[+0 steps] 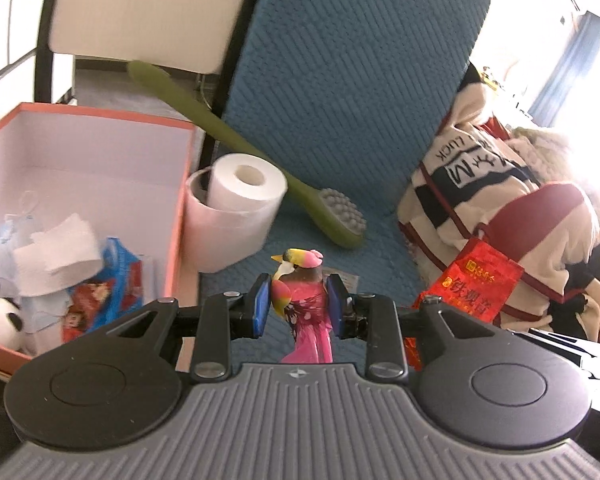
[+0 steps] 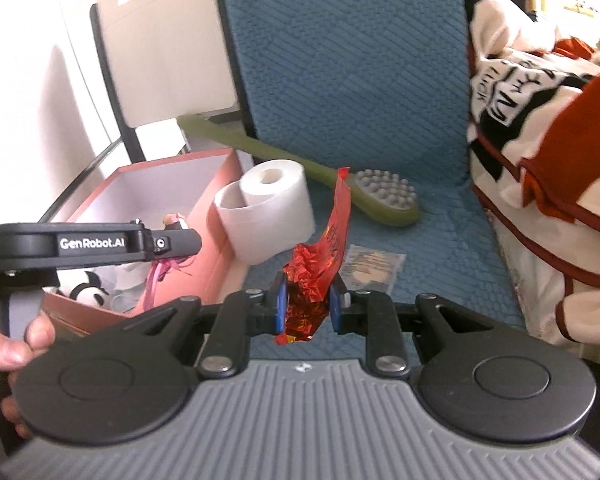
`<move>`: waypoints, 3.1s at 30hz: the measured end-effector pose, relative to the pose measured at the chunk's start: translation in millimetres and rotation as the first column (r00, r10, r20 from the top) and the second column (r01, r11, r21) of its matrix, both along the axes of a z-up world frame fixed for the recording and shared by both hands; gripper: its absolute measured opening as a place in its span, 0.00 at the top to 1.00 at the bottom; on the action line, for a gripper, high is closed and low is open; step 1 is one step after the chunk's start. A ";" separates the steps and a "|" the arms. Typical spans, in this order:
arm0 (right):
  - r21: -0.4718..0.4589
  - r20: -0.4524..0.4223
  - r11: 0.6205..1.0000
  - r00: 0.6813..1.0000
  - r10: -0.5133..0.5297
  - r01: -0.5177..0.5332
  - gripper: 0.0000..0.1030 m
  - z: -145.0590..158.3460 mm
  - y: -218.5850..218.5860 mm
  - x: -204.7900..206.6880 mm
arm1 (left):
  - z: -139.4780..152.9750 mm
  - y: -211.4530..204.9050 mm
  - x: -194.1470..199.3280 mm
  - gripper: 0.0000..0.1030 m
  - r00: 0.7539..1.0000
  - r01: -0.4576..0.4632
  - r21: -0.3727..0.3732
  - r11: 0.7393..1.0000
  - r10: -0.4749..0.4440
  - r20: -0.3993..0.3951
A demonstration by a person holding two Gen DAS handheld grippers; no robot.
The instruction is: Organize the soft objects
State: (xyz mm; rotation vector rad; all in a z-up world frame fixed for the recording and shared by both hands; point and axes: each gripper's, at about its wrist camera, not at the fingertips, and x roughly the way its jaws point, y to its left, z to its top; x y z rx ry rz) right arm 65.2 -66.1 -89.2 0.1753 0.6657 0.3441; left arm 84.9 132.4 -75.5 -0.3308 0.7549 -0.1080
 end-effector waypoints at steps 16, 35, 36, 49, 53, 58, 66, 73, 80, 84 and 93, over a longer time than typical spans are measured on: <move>-0.012 0.054 0.982 0.981 0.187 -0.187 0.76 36.1 83.7 -4.8 | 23.9 75.8 -35.9 0.66 0.992 -0.127 0.015 0.992 0.127 0.013; -0.047 0.007 0.943 0.944 0.331 -0.330 0.76 36.4 173.7 20.0 | 11.6 177.1 -57.6 0.66 0.961 -0.271 0.018 0.962 0.272 -0.054; -0.051 0.003 0.942 0.943 0.333 -0.333 0.76 34.4 177.4 23.6 | 9.2 181.4 -55.1 0.66 0.959 -0.275 0.017 0.961 0.276 -0.061; -0.095 -0.061 0.939 0.943 0.327 -0.332 0.76 6.5 219.3 73.3 | -31.7 230.9 -24.9 0.66 0.939 -0.315 0.015 0.949 0.314 -0.143; -0.086 -0.075 0.941 0.944 0.320 -0.326 0.76 0.4 223.2 80.9 | -37.8 239.0 -18.4 0.66 0.936 -0.316 0.016 0.949 0.314 -0.159; -0.073 -0.068 0.942 0.944 0.323 -0.328 0.73 1.4 224.1 83.6 | -37.2 241.0 -15.0 0.37 0.934 -0.319 0.016 0.948 0.317 -0.162; -0.024 -0.064 0.945 0.943 0.326 -0.328 0.47 10.4 214.1 80.3 | -21.7 234.1 -27.0 0.34 0.935 -0.330 0.030 0.943 0.331 -0.128; -0.008 -0.028 0.956 0.955 0.295 -0.295 0.47 20.6 190.8 68.2 | -2.2 214.8 -39.8 0.34 0.929 -0.361 -0.002 0.933 0.359 -0.087; -0.020 0.016 0.964 0.964 0.265 -0.265 0.47 30.5 157.9 48.6 | 16.8 185.9 -52.9 0.34 0.940 -0.336 0.045 0.941 0.338 -0.046; -0.033 0.037 0.967 0.966 0.254 -0.253 0.47 32.4 136.3 34.8 | 21.3 170.7 -64.1 0.34 0.943 -0.330 0.038 0.943 0.331 -0.031; -0.029 0.048 0.979 0.978 0.202 -0.201 0.47 30.0 91.1 7.4 | 26.1 127.7 -79.4 0.34 0.957 -0.288 0.018 0.958 0.288 -0.016</move>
